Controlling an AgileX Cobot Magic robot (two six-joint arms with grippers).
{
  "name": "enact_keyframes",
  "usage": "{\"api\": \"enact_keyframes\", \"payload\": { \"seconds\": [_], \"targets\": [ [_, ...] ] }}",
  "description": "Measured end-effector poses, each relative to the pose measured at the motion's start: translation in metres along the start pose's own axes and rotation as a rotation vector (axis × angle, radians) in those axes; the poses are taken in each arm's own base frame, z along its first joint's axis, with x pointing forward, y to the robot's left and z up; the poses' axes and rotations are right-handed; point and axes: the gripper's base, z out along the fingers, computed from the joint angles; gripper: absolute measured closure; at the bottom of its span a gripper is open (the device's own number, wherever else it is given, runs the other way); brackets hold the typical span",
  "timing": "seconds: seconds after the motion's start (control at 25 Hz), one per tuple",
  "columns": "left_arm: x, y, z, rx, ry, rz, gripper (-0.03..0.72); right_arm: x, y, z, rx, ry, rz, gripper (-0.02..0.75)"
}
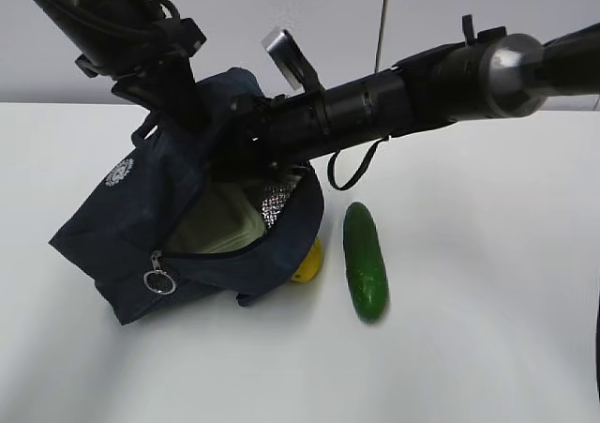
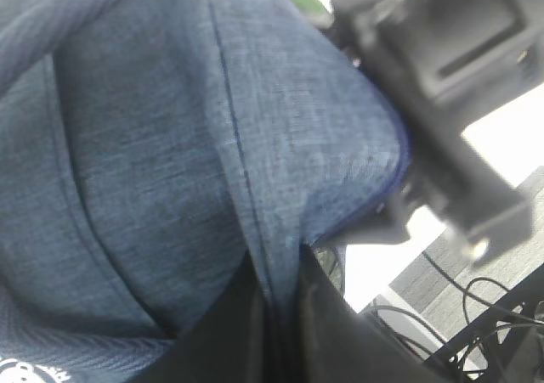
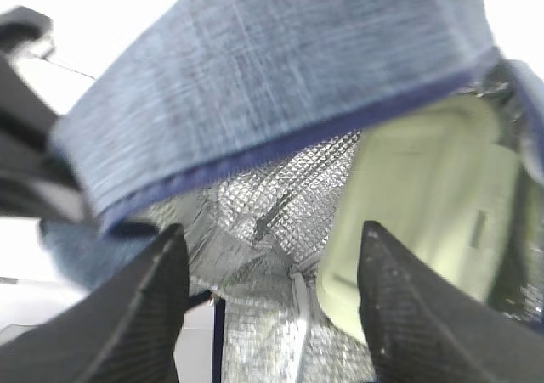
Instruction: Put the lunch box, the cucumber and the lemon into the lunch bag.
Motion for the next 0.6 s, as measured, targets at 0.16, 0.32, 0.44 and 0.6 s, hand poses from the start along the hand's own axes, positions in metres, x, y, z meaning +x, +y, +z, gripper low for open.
{"api": "enact_keyframes", "payload": {
  "seconds": [0.16,0.32,0.44,0.6],
  "targets": [
    [-0.001,0.006,-0.002,0.001,-0.009,-0.015,0.685,-0.007,0.001,-0.025,0.032,0.014,-0.014,0.267],
    [0.000,0.020,-0.009,-0.013,-0.025,-0.046,0.685,-0.018,0.006,-0.055,0.039,-0.013,-0.021,0.267],
    [0.000,0.028,-0.013,-0.022,-0.034,-0.065,0.685,-0.023,0.008,-0.072,0.040,-0.028,-0.020,0.267],
    [0.001,0.035,-0.017,-0.029,-0.043,-0.082,0.685,-0.024,0.016,-0.090,0.055,0.004,-0.040,0.267]
  ]
}}
